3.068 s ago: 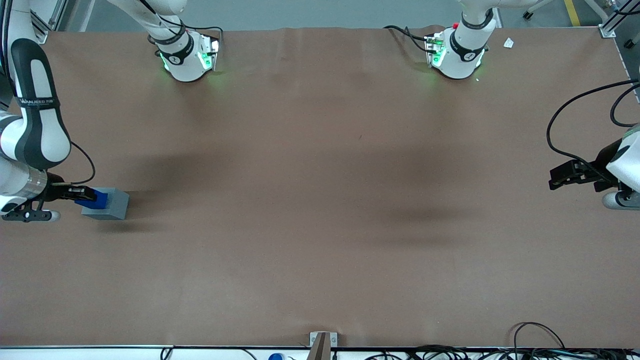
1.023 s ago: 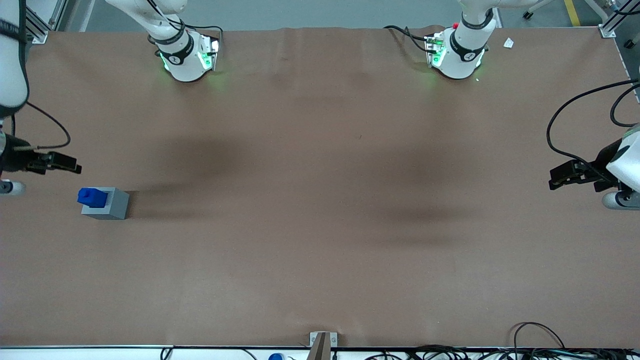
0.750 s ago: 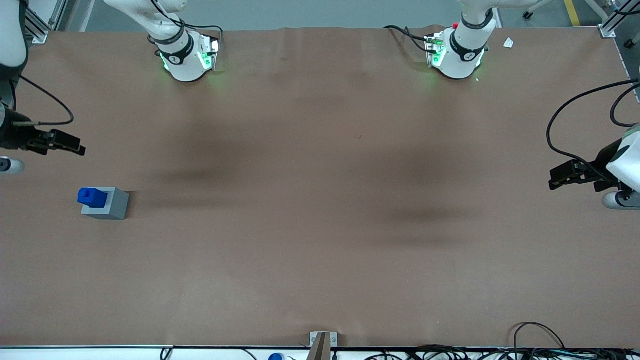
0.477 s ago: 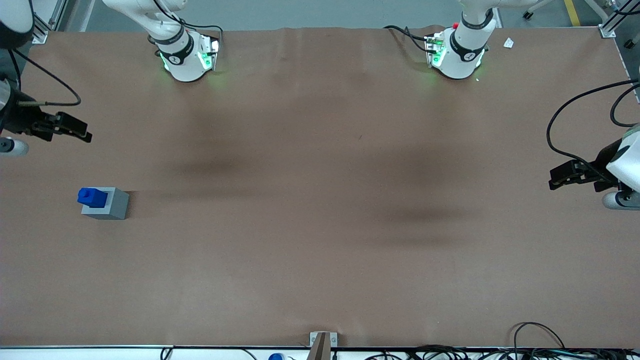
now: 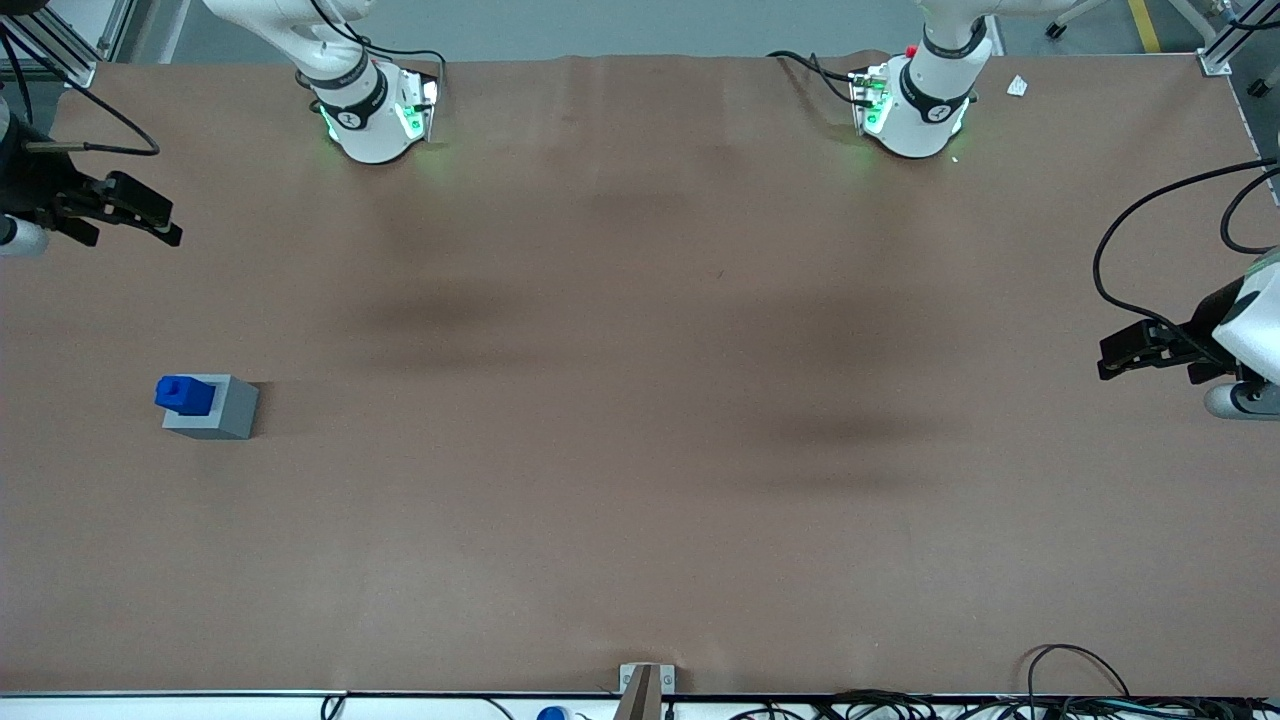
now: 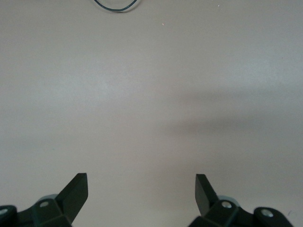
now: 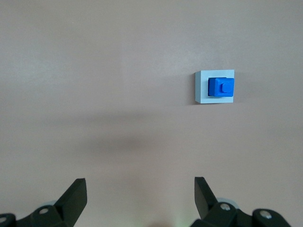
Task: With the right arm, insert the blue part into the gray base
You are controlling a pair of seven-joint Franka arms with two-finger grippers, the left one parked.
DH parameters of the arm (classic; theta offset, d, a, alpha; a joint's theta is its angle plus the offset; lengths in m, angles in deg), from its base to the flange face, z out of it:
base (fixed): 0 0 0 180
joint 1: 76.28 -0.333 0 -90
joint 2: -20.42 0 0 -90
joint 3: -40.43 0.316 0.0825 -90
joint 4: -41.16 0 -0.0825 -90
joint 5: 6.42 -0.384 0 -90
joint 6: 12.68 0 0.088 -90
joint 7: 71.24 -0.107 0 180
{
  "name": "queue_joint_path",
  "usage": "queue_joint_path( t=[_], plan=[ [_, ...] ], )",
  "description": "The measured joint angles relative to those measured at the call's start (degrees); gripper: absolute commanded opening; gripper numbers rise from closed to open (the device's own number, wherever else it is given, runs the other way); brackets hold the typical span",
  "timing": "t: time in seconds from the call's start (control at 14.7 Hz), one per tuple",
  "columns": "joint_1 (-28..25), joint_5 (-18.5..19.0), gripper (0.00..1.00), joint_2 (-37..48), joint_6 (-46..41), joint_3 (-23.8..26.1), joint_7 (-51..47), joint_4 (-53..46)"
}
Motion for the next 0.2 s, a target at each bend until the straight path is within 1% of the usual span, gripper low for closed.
queue_joint_path(
  t=[0.2],
  plan=[
    [0.0,0.0,1.00,0.0,-0.5,-0.3,0.0,-1.5]
  ],
)
